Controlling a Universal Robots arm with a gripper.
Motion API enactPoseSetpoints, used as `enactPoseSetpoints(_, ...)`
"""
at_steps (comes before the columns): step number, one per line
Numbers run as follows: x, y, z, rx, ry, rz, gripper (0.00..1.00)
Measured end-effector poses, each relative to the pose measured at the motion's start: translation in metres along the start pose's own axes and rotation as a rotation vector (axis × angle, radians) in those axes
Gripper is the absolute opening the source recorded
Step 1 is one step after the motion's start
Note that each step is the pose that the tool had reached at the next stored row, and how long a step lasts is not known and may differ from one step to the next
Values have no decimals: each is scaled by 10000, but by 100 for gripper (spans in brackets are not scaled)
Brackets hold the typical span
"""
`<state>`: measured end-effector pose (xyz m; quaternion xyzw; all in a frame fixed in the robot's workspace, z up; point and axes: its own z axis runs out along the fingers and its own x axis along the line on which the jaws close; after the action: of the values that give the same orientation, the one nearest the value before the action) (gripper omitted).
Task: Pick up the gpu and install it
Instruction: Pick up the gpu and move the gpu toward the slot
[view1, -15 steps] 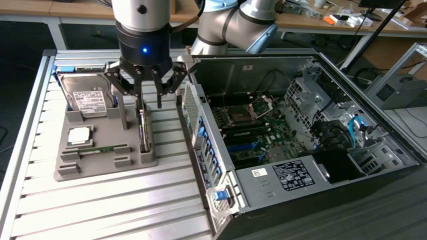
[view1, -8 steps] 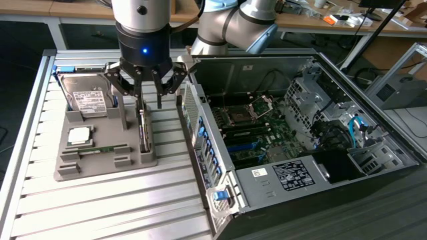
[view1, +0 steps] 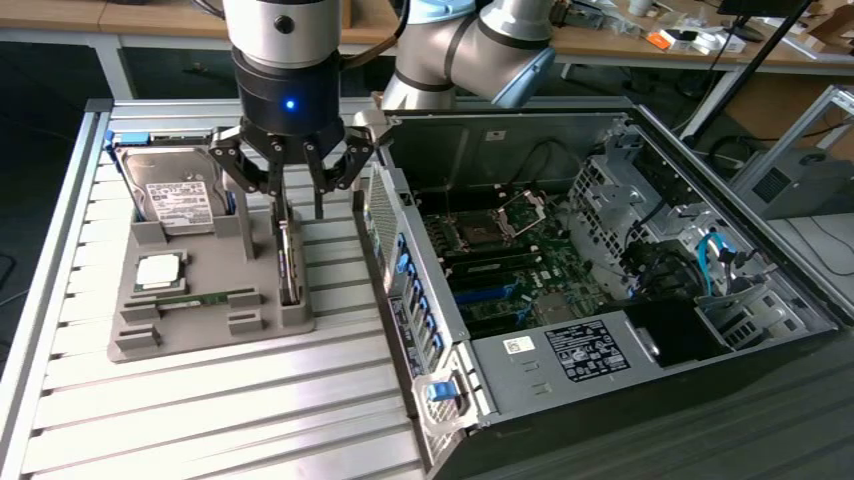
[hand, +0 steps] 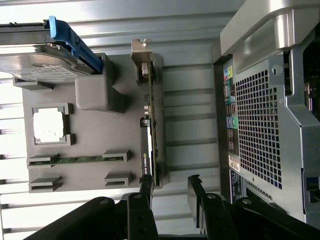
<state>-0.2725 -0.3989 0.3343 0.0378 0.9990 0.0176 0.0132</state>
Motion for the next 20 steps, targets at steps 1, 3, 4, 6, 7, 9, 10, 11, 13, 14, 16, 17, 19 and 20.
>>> enactPoseSetpoints(1, 0, 0, 2, 0, 1, 0, 42)
enactPoseSetpoints(3, 0, 0, 7, 1, 0, 0, 42)
enactPoseSetpoints(4, 0, 0, 9, 0, 0, 0, 42)
enactPoseSetpoints(6, 1, -1, 14, 0, 0, 0, 42)
enactPoseSetpoints(7, 1, -1, 16, 0, 0, 0, 42)
enactPoseSetpoints(9, 1, -1, 22, 0, 0, 0, 42)
enactPoseSetpoints(10, 1, -1, 24, 0, 0, 0, 42)
enactPoseSetpoints(11, 1, -1, 26, 0, 0, 0, 42)
enactPoseSetpoints(13, 1, -1, 31, 0, 0, 0, 42)
enactPoseSetpoints(14, 1, -1, 32, 0, 0, 0, 42)
enactPoseSetpoints(16, 1, -1, 37, 0, 0, 0, 42)
enactPoseSetpoints(17, 1, -1, 39, 0, 0, 0, 42)
enactPoseSetpoints(19, 1, -2, 47, 0, 0, 0, 42)
enactPoseSetpoints(20, 1, -2, 49, 0, 0, 0, 42)
